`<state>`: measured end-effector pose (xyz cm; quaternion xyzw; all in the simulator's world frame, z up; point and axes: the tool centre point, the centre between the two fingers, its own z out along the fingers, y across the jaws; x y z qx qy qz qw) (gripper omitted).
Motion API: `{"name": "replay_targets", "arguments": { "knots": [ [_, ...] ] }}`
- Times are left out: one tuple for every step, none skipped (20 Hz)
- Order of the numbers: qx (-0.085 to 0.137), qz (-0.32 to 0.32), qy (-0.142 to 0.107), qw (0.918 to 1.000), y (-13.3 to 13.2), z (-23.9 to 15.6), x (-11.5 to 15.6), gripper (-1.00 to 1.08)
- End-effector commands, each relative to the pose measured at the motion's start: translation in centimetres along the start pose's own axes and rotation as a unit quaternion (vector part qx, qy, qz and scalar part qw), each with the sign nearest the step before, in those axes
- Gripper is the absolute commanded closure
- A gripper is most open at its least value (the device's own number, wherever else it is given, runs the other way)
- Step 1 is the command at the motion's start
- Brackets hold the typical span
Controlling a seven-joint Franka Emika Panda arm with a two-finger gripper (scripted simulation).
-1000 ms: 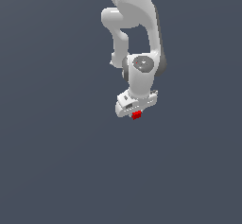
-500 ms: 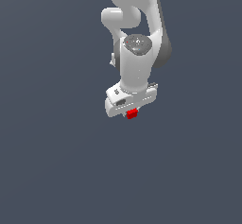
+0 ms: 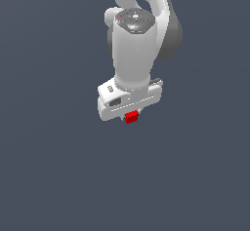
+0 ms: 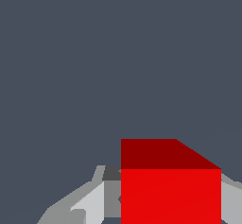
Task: Pick up the red cube and move it to a goal position.
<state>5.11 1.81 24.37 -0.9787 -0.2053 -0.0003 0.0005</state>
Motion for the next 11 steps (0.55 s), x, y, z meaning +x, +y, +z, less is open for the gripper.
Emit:
{"name": "replay_targets", "arguments": {
  "knots": [
    [0.000, 0.000, 0.000, 1.0000, 0.5, -0.9, 0.4, 1.08],
    [0.000, 0.000, 0.000, 1.0000, 0.7, -1.2, 0.6, 1.08],
    [0.000, 0.000, 0.000, 1.0000, 0.9, -1.4, 0.7, 1.08],
    [0.000, 0.000, 0.000, 1.0000, 1.0, -1.6, 0.8, 1.08],
    [0.000, 0.000, 0.000, 1.0000, 1.1, -1.8, 0.9, 1.08],
    [0.000, 0.000, 0.000, 1.0000, 1.2, -1.9, 1.0, 1.08],
    [0.000, 0.000, 0.000, 1.0000, 1.2, -2.0, 1.0, 1.08],
    [0.000, 0.000, 0.000, 1.0000, 1.3, -2.1, 1.1, 1.08],
    [0.000, 0.000, 0.000, 1.0000, 1.3, -2.2, 1.1, 1.08],
    [0.000, 0.000, 0.000, 1.0000, 1.3, -2.2, 1.2, 1.08],
    [0.000, 0.000, 0.000, 1.0000, 1.3, -2.2, 1.2, 1.08]
  ]
}}
